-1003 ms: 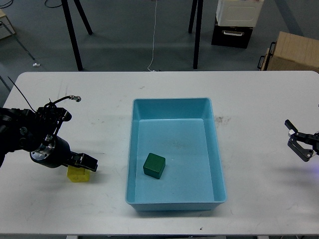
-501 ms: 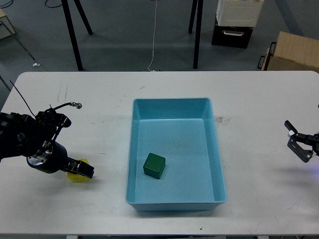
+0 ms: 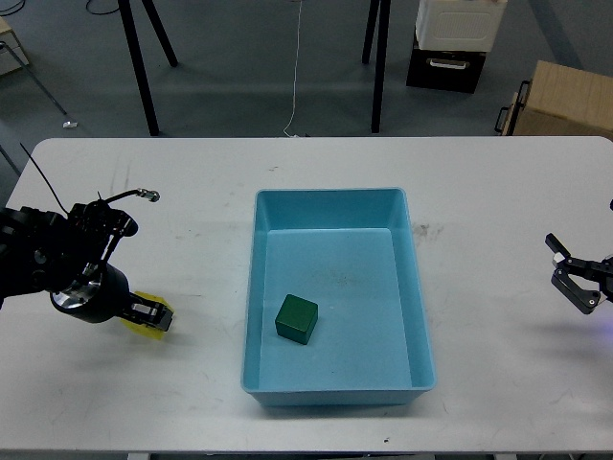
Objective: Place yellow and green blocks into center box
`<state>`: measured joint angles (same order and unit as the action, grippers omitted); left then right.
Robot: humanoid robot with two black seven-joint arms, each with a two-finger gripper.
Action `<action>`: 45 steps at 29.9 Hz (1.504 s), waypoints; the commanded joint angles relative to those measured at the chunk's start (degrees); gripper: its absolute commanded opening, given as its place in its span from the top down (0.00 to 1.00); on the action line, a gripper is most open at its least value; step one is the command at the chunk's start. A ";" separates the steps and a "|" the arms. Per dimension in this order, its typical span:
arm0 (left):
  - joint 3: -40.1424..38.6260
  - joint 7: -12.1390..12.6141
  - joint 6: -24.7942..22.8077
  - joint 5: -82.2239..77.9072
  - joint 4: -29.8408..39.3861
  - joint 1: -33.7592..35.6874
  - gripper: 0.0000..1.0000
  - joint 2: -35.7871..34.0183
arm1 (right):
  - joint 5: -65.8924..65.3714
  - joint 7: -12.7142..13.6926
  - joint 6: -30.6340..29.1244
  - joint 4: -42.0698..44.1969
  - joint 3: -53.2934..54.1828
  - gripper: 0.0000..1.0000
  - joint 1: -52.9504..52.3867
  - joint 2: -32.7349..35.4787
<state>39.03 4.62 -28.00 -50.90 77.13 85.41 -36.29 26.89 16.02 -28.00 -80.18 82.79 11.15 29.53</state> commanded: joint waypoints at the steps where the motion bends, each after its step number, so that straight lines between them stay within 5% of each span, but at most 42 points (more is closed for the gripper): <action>1: -6.22 -0.93 0.00 2.72 2.40 8.00 1.00 -1.33 | 0.00 -0.03 0.00 0.02 0.09 0.00 -0.16 0.00; 7: -9.94 -1.80 0.00 14.07 1.80 17.51 1.00 9.79 | 0.00 -0.11 0.00 0.02 0.18 0.00 -0.51 0.00; 12: -3.89 -2.42 0.00 14.07 -0.40 16.55 1.00 24.22 | 0.00 -0.20 0.00 0.02 0.27 0.00 -0.60 0.00; 17: -0.28 -2.86 0.00 14.07 -2.59 14.00 0.92 31.09 | 0.00 -0.20 0.00 0.02 0.53 0.00 -0.60 0.00; 19: 0.17 -2.95 0.00 14.07 -2.95 13.56 0.84 31.89 | 0.00 -0.20 0.00 0.02 0.53 0.00 -0.60 0.00; 21: 0.17 -3.56 0.00 14.24 -3.13 13.04 0.54 32.07 | 0.00 -0.20 0.00 0.11 0.44 0.00 -0.51 0.00; 25: 0.26 -7.68 0.00 14.51 -4.97 12.07 0.22 31.98 | 0.00 -0.20 0.00 0.11 0.18 0.00 -0.42 -0.09; 32: -0.18 -13.66 0.00 14.69 -5.33 12.15 0.14 31.54 | -0.09 -0.20 0.00 0.11 0.09 0.00 -0.51 -0.17; 37: -2.45 -15.16 0.00 14.95 -6.11 12.42 0.11 30.14 | -0.09 -0.20 0.00 0.11 0.18 0.00 -0.69 -0.17; 42: -16.15 -19.47 0.48 14.16 -11.73 6.29 0.02 23.20 | -0.35 -0.29 0.00 0.02 0.09 0.00 -2.00 -0.09; 45: -29.84 -19.74 0.66 14.24 -16.82 0.66 0.02 22.58 | -3.33 -0.29 0.00 0.11 0.09 0.00 -3.32 -0.09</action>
<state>21.84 -14.47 -27.70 -36.65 65.01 91.40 -12.65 26.10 15.77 -28.00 -80.08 82.94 9.08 29.43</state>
